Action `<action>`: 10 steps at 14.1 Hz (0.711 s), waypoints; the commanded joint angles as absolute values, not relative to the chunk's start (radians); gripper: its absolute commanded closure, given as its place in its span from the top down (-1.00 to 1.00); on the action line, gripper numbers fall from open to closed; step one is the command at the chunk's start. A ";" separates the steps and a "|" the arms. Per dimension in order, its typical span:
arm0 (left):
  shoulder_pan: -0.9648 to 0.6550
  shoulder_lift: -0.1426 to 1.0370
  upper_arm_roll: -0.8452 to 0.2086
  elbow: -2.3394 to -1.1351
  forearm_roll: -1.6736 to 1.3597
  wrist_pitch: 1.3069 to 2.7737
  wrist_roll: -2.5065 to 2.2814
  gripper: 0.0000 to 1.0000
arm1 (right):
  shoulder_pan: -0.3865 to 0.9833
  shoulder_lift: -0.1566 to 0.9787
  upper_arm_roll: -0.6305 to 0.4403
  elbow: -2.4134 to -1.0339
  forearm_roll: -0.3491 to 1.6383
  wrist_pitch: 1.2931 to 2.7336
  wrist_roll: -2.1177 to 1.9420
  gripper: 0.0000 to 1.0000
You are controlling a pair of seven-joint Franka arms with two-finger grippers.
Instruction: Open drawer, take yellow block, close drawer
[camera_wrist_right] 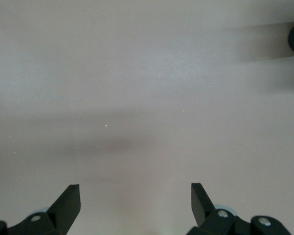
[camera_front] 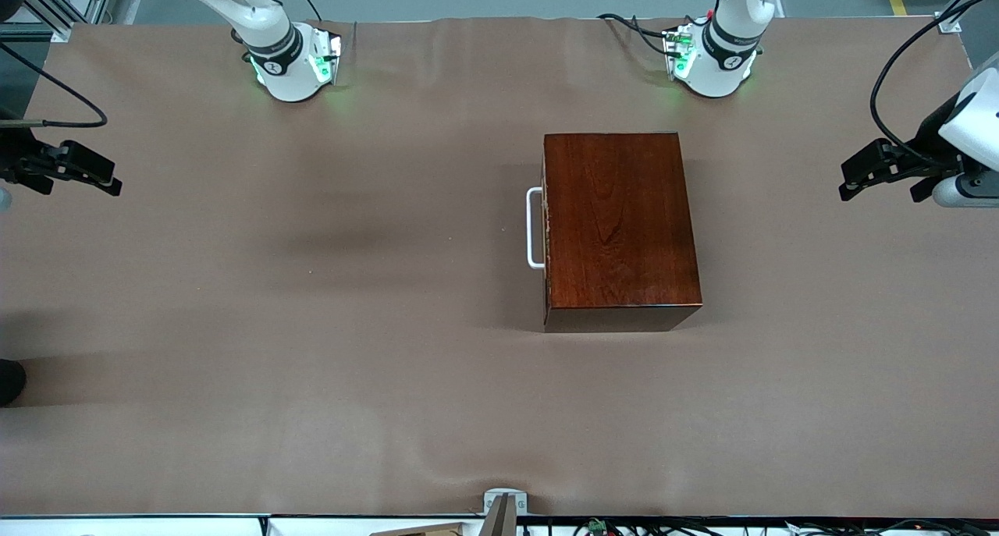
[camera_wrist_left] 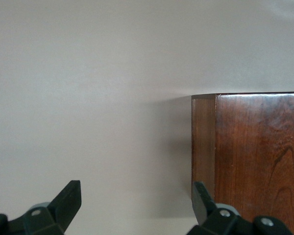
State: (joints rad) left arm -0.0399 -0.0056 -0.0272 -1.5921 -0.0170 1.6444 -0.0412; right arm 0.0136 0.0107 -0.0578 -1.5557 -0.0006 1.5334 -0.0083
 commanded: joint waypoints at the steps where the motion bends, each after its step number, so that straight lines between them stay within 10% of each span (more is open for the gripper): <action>1: -0.046 -0.017 -0.026 -1.598 -0.017 1.640 -0.046 1.00 | 0.018 0.017 -0.058 -1.543 -0.008 1.529 0.011 1.00; 10: -0.041 -0.012 -0.026 -1.583 -0.017 1.641 -0.057 1.00 | 0.015 0.017 -0.058 -1.543 -0.008 1.539 0.009 1.00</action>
